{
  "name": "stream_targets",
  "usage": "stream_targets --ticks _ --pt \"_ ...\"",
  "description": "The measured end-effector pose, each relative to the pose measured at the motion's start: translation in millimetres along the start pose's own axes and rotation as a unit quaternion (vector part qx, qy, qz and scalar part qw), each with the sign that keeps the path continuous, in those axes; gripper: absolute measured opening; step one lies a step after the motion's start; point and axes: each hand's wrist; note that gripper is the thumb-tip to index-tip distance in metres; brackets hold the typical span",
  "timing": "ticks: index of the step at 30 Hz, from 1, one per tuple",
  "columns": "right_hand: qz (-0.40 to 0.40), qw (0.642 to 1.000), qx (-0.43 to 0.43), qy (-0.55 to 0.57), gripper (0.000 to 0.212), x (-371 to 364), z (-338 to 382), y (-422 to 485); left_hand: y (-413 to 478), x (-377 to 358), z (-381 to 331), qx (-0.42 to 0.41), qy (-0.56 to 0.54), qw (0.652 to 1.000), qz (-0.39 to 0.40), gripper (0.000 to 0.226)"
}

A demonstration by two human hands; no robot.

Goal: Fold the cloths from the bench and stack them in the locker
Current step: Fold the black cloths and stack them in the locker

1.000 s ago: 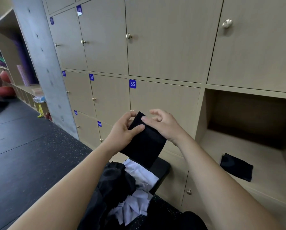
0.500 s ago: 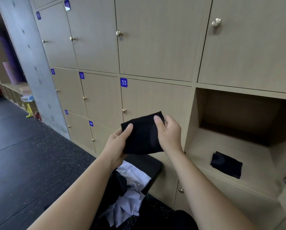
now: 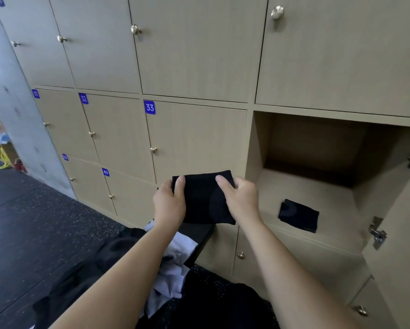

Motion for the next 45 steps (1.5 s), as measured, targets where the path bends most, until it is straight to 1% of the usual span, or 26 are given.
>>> stream_targets --ticks 3,5,6,8,9,11,12,14,16,17,19,20,22,23,25,26,28,31,35,39,45 --pt "0.068 0.988 -0.057 0.128 0.041 22 -6 -13 1 -19 1 0.012 -0.02 0.999 0.04 0.047" --pt "0.086 0.98 -0.085 0.16 0.033 39 -17 -22 0 -37 0 0.028 -0.019 0.997 0.068 0.045" --pt "0.072 0.981 -0.09 0.157 0.035 48 -26 -25 -1 -47 0 0.039 -0.019 0.995 0.088 0.044" --pt "0.011 0.988 -0.098 0.122 0.045 64 -48 -27 -3 -70 -1 0.06 -0.04 0.986 0.15 0.041" --pt "-0.02 0.989 -0.103 0.1 0.046 73 -59 -26 -4 -81 -2 0.077 -0.069 0.976 0.19 0.037" --pt "-0.072 0.989 -0.11 0.072 0.044 90 -80 -25 -7 -105 -3 0.12 -0.143 0.948 0.26 0.021" --pt "-0.09 0.987 -0.112 0.07 0.045 98 -90 -25 -7 -117 -3 0.132 -0.157 0.937 0.284 0.015" --pt "-0.109 0.983 -0.126 0.072 0.051 115 -108 -24 -5 -140 1 0.146 -0.152 0.926 0.313 0.012" --pt "-0.094 0.979 -0.154 0.089 0.052 130 -126 -25 -2 -164 7 0.172 -0.164 0.917 0.321 0.01" --pt "-0.075 0.976 -0.175 0.104 0.048 138 -135 -25 -2 -175 10 0.187 -0.172 0.911 0.324 0.009" --pt "-0.044 0.966 -0.226 0.12 0.027 153 -156 -26 0 -199 16 0.215 -0.186 0.902 0.326 0.006" --pt "-0.044 0.959 -0.248 0.126 0.017 161 -166 -26 2 -212 18 0.226 -0.19 0.898 0.327 0.004" --pt "-0.065 0.95 -0.276 0.13 0.009 174 -185 -24 5 -236 22 0.237 -0.191 0.895 0.327 0.014" --pt "-0.076 0.948 -0.284 0.125 0.005 179 -194 -21 8 -247 23 0.238 -0.184 0.895 0.329 0.015" --pt "-0.102 0.944 -0.298 0.101 0.02 188 -211 -9 17 -268 23 0.227 -0.149 0.897 0.349 0.004" --pt "-0.117 0.943 -0.302 0.08 0.025 193 -220 -1 21 -278 21 0.217 -0.133 0.898 0.359 0.003" --pt "-0.138 0.944 -0.299 0.017 0.026 202 -233 16 34 -299 19 0.192 -0.121 0.902 0.366 0.009" --pt "-0.155 0.949 -0.274 -0.039 0.021 217 -246 42 57 -327 15 0.172 -0.129 0.908 0.359 0.008" --pt "-0.172 0.947 -0.268 -0.051 0.03 231 -271 71 83 -359 20 0.149 -0.139 0.908 0.367 0.012" --pt "-0.176 0.945 -0.271 -0.059 0.03 233 -295 87 96 -381 37 0.145 -0.133 0.906 0.375 0.005" --pt "-0.183 0.94 -0.282 -0.055 0.025 226 -324 87 96 -395 63 0.121 -0.126 0.901 0.397 0.021"
Point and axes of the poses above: each hand's wrist, its own y-axis towards the middle knuckle, its own x-axis out of the back of the hand, z = x × y, and after that the axes turned 12 degrees about z, right-handed
